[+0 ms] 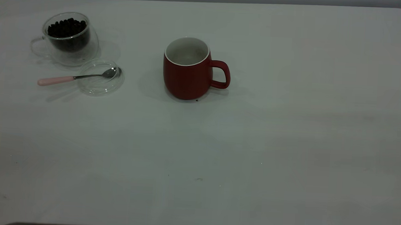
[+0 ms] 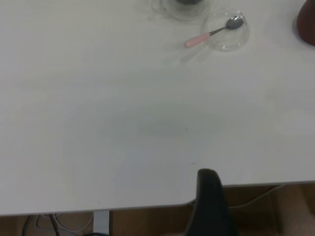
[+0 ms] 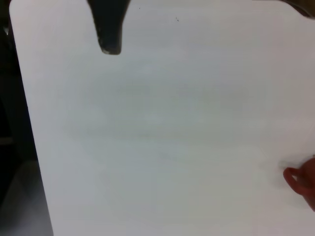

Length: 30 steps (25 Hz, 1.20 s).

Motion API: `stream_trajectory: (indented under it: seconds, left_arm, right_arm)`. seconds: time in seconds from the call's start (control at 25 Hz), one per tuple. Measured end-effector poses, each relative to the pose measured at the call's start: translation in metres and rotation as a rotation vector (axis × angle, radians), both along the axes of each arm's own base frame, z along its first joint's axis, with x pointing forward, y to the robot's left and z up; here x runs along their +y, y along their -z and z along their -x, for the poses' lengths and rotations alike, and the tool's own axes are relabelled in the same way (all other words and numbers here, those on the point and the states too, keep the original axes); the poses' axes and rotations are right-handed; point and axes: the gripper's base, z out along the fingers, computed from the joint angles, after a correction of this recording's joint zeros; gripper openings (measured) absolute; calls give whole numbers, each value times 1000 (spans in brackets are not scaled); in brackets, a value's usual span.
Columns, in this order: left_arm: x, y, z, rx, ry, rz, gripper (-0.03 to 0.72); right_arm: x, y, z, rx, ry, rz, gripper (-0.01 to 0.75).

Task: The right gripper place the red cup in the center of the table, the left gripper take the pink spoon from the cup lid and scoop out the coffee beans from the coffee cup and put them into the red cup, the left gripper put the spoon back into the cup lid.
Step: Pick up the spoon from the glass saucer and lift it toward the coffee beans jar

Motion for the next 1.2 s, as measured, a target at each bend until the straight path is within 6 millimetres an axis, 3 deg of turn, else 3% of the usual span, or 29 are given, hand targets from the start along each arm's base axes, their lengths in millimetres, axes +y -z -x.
stream_trajectory:
  seconds: [1.2]
  left_arm:
    - [0,0,0,0,-1,1,590]
  right_arm:
    - [2,0,1,-2,-27,-2,588]
